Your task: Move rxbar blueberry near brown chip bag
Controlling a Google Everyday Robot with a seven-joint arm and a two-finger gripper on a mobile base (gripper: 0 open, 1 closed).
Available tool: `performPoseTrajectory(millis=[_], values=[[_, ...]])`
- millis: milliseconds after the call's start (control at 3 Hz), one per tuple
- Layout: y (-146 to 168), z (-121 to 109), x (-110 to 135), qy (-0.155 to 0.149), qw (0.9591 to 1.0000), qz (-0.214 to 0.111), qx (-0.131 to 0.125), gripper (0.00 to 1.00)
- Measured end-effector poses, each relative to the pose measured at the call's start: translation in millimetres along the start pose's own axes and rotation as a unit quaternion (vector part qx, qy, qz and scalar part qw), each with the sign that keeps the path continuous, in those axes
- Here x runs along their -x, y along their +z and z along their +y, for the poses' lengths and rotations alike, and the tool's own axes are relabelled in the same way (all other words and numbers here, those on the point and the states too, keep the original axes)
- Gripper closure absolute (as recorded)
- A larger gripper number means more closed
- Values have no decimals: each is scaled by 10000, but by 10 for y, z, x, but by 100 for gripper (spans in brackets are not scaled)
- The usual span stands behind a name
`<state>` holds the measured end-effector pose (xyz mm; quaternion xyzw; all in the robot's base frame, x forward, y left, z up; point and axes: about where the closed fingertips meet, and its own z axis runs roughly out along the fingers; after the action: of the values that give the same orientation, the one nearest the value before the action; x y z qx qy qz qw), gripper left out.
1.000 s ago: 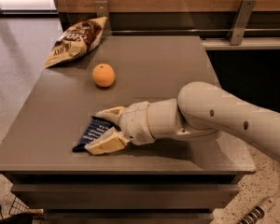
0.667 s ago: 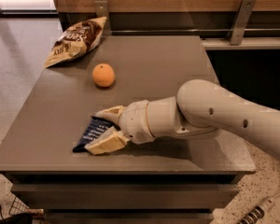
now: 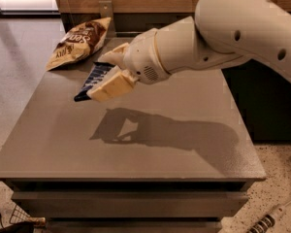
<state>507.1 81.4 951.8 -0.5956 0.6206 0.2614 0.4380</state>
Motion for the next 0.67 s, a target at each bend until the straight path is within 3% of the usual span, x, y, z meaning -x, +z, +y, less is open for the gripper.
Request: performPoseTrajectory(millis=[333,667], values=[[-283,-526,330,-65,9995,189,-240,100],[-371,-919,444,109,9988,293,-387,100]])
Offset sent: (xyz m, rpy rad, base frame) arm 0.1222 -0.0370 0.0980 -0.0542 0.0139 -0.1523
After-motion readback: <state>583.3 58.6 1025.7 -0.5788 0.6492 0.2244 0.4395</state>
